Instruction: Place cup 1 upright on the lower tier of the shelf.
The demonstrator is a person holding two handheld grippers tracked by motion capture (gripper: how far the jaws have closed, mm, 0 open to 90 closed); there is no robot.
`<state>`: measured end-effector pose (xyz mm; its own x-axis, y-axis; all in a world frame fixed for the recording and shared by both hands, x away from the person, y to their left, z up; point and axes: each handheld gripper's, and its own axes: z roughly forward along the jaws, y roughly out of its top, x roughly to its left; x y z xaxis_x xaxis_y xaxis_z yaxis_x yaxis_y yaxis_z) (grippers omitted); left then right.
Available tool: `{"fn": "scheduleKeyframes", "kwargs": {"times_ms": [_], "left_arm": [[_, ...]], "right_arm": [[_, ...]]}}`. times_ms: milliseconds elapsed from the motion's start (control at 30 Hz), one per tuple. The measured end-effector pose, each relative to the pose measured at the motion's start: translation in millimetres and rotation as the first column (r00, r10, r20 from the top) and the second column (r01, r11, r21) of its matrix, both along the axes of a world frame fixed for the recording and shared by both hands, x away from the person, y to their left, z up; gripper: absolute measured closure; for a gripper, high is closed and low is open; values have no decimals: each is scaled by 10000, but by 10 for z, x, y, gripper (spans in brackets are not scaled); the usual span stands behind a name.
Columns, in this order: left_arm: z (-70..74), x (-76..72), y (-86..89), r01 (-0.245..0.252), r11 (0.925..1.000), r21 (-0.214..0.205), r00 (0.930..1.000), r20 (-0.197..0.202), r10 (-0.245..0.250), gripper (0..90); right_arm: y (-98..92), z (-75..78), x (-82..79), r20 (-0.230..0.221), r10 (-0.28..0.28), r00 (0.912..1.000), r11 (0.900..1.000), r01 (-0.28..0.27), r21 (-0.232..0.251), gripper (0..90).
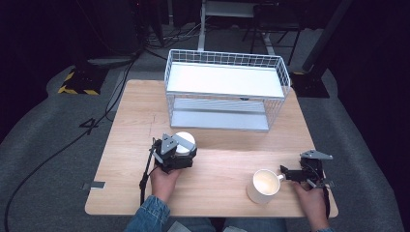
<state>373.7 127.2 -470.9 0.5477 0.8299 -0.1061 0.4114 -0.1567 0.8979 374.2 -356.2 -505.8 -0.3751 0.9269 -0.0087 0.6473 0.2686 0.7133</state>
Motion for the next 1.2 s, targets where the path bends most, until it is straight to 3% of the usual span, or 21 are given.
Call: {"fn": "scheduleKeyframes", "kwargs": {"times_ms": [167, 400, 633, 867, 1200], "left_arm": [[-3, -3, -1, -60, 10000, -22, 10000, 38, 60, 67], [16, -33, -16, -76, 9995, 307, 9996, 272, 67, 68], [64, -71, -7, -76, 9999, 76, 9992, 384, 73, 68], [124, -83, 10, -35, 9994, -347, 9998, 182, 41, 68], [328, -52, -81, 277, 9992, -298, 9986, 460, -263, 68]], "right_arm": [[0, 0, 0, 5, 1, 10000, 10000, -1, -2, 8], [0, 0, 0, 3, 0, 10000, 10000, 0, -6, 8], [0, 0, 0, 4, 1, 10000, 10000, -1, -2, 8], [0, 1, 0, 3, -3, 10000, 10000, 3, -9, 8], [0, 0, 0, 5, 0, 10000, 10000, 0, -11, 8]]}}
